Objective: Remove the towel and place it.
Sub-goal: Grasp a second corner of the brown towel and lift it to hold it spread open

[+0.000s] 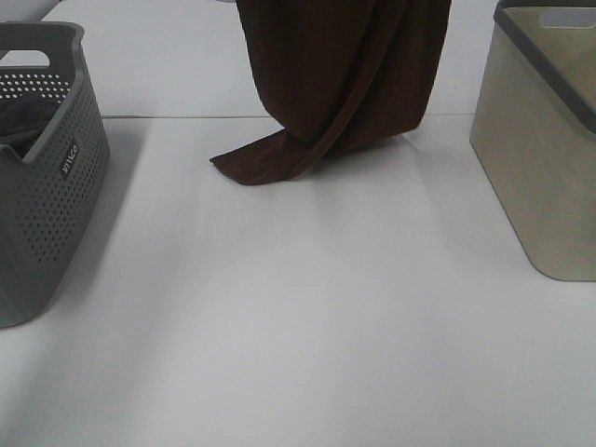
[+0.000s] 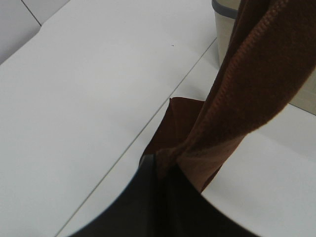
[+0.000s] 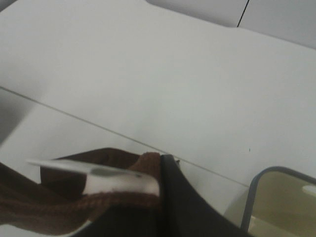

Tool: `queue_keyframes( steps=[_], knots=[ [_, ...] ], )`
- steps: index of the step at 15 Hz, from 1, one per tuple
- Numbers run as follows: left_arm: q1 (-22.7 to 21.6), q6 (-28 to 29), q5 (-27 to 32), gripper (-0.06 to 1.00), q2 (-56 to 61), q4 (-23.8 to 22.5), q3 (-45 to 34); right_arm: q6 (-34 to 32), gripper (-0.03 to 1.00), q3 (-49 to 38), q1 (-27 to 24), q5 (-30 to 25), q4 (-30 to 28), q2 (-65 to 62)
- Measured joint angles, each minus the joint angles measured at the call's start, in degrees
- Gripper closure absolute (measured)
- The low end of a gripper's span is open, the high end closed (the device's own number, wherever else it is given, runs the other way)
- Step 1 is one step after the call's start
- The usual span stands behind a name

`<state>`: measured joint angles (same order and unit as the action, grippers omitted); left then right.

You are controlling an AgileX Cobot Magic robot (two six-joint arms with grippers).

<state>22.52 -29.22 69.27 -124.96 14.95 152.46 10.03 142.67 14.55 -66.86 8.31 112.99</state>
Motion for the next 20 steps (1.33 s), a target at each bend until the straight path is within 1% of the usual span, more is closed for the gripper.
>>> queue_keyframes(
  steps=[1, 2, 4, 5, 7, 10, 14, 15, 17, 20],
  knots=[
    [0.0, 1.7, 0.1, 0.94, 2.2, -0.3, -3.0, -0.2, 0.96, 0.0, 0.0, -2.2, 0.0, -0.2],
    [0.0, 4.9, 0.2, 0.94, 6.9, -2.8, -11.8, -1.1, 0.96, -0.3, 0.0, -3.0, 0.1, -1.1],
    [0.0, 5.3, 0.2, 0.94, 12.9, -3.6, -21.3, -1.9, 0.96, -3.4, 0.0, -3.2, 1.4, -4.6],
    [0.0, 5.3, 0.2, 0.94, 14.7, -3.7, -23.5, -2.3, 0.96, -5.2, 0.1, -3.2, 1.9, -6.1],
    [0.2, 5.0, 0.2, 0.94, 22.1, -3.7, -31.3, -3.0, 0.96, -15.7, 0.1, -3.2, 4.6, -13.1],
    [0.2, 4.8, 0.0, 0.94, 33.9, -3.6, -45.5, -3.2, 0.96, -34.1, 0.3, -3.4, 8.0, -24.7],
    [0.6, 3.1, -0.3, 0.94, 43.0, -3.0, -59.5, -3.2, 0.96, -48.5, 0.6, -3.4, 11.7, -32.6],
    [0.7, 2.9, -0.7, 0.94, 46.2, -2.4, -64.6, -3.2, 0.96, -52.6, 0.6, -3.4, 12.7, -34.7],
    [0.7, 2.3, -1.1, 0.94, 49.7, -0.4, -70.6, -3.2, 0.96, -56.9, 0.6, -3.4, 13.6, -37.5],
    [0.7, 1.8, -1.3, 0.94, 50.9, 4.0, -77.1, -3.2, 0.96, -63.5, 0.6, -3.3, 13.8, -40.4]
  ],
)
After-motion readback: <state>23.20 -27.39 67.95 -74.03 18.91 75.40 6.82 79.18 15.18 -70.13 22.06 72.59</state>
